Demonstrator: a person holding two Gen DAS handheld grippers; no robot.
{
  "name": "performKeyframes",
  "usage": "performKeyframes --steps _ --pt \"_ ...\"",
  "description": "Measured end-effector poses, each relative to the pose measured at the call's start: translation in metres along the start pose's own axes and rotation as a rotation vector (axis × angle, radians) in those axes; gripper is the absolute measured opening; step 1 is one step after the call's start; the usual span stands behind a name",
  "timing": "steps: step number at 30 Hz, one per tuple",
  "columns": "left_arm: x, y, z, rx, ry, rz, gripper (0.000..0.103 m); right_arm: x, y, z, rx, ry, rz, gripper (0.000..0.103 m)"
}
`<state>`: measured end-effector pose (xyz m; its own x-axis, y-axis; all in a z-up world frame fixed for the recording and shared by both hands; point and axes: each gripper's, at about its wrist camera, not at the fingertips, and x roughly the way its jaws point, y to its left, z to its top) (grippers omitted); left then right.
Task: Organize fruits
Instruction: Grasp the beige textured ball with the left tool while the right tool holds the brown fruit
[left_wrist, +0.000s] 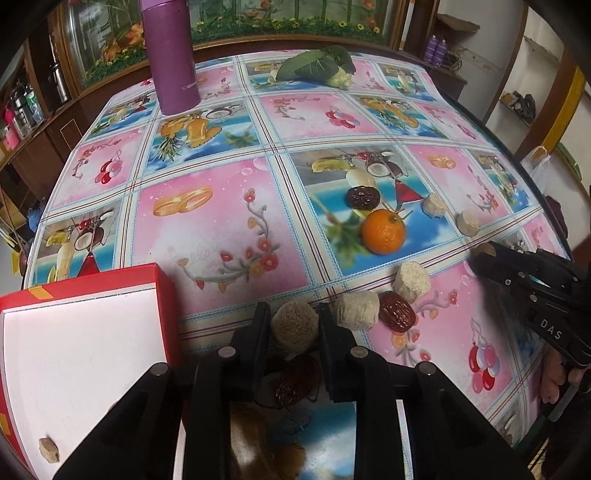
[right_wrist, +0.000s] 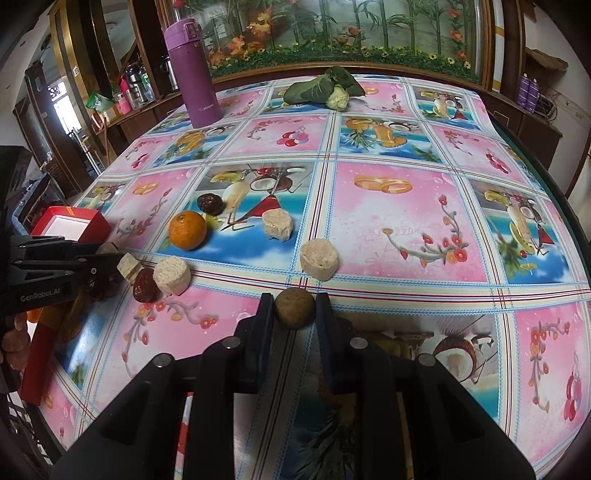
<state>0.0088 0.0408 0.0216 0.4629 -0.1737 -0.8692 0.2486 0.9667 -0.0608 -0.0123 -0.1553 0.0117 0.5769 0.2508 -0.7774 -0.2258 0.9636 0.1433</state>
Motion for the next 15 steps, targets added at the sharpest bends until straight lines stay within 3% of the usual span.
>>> performKeyframes --steps 8,15 --pt "-0.035 -0.019 -0.017 -0.015 -0.114 -0.013 0.024 -0.008 -0.002 0.001 0.008 -0.042 -0.003 0.025" --pt "-0.045 -0.041 -0.038 0.002 -0.129 -0.066 0.024 -0.014 -0.006 0.004 0.027 -0.077 -0.014 0.025"
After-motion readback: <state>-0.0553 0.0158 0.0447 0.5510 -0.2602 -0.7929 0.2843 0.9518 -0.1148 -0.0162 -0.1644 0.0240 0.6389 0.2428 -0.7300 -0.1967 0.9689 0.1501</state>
